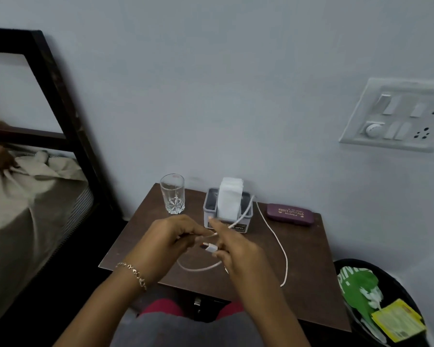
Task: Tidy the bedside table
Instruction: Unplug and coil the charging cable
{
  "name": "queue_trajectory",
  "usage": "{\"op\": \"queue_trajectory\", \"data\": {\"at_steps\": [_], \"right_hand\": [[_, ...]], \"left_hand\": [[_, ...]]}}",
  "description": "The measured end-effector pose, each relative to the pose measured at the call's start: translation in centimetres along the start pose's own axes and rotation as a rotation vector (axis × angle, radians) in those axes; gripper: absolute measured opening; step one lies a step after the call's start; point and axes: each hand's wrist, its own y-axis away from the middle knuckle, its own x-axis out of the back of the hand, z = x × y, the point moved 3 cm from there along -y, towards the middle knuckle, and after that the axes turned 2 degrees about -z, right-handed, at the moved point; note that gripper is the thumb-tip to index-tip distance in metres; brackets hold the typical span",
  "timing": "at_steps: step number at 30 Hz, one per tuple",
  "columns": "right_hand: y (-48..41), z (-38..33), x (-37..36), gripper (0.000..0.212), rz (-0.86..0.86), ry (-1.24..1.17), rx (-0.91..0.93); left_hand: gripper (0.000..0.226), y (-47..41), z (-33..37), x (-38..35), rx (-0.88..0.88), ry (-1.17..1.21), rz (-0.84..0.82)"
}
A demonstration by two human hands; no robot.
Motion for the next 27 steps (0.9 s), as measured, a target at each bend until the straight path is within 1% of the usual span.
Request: {"op": "queue_trajectory", "data": {"at_steps": [2,4,6,8,10,13,15,17,18,20,22,23,24,25,26,27], "right_hand": [[-1.0,0.3,0.6,0.054,0.012,0.016,-0.017],[-1.7,0.5,1.3,0.044,0.021,0.005,-0.054],[-2.1,0.6,1.9,0.041,0.027,0.001,-0.067],[-2.2,0.6,2.3,0.042,0.037,0.058,-0.085],[-2.4,0.5,2.6,0.046,0.059,0.272,-0.063],[-3.0,0.3,2.4,0.056,0.085,0.566,-0.024],[-3.8,0.1,2.3,0.052,0.132,0.695,0.023],[-4.7,0.0,2.5,0.042,0.157,0.724,0.023],[-5.2,0.1,2.7,0.037,0.169,0.692,0.014],[-6.0,0.6,3.0,0.027,0.178,0.553,0.007],[-6.9,0.9,3.5,0.016,0.175,0.288,-0.022],[-7.4,1.0,3.7,0.016,0.17,0.142,-0.056],[-7.8,1.0,4.1,0.019,0.199,0.039,-0.085],[-8.2,0.9,4.5,0.021,0.256,-0.014,-0.11],[-8.4,0.8,5.1,0.021,0.327,-0.059,-0.132],[-8.5,0.7,5.6,0.02,0.395,-0.104,-0.159]], "left_hand": [[0.024,-0.9,0.2,0.0,-0.017,-0.004,-0.01],[0.024,-1.7,0.2,0.0,-0.026,-0.009,-0.002],[0.023,-2.3,0.2,0.0,-0.023,0.021,0.01],[0.022,-2.8,0.0,-0.2,0.0,0.079,0.03],[0.022,-3.3,-0.4,-0.4,0.029,0.123,0.042],[0.021,-4.2,-1.4,-0.4,0.041,0.118,0.053],[0.02,-4.9,-1.6,-0.2,0.032,0.117,0.073],[0.019,-5.3,-1.8,0.1,0.026,0.2,0.095],[0.019,-5.4,-1.9,0.3,0.029,0.267,0.109],[0.02,-5.3,-2.4,0.8,0.054,0.393,0.168],[0.02,-4.9,-3.4,1.3,0.116,0.508,0.32],[0.017,-4.4,-4.0,1.4,0.188,0.6,0.424],[0.013,-3.8,-4.7,1.2,0.297,0.714,0.523],[0.014,-3.0,-5.3,0.5,0.436,0.829,0.568],[0.019,-2.2,-5.5,-0.8,0.587,0.932,0.516],[0.025,-1.5,-5.2,-2.6,0.711,1.018,0.377]]}}
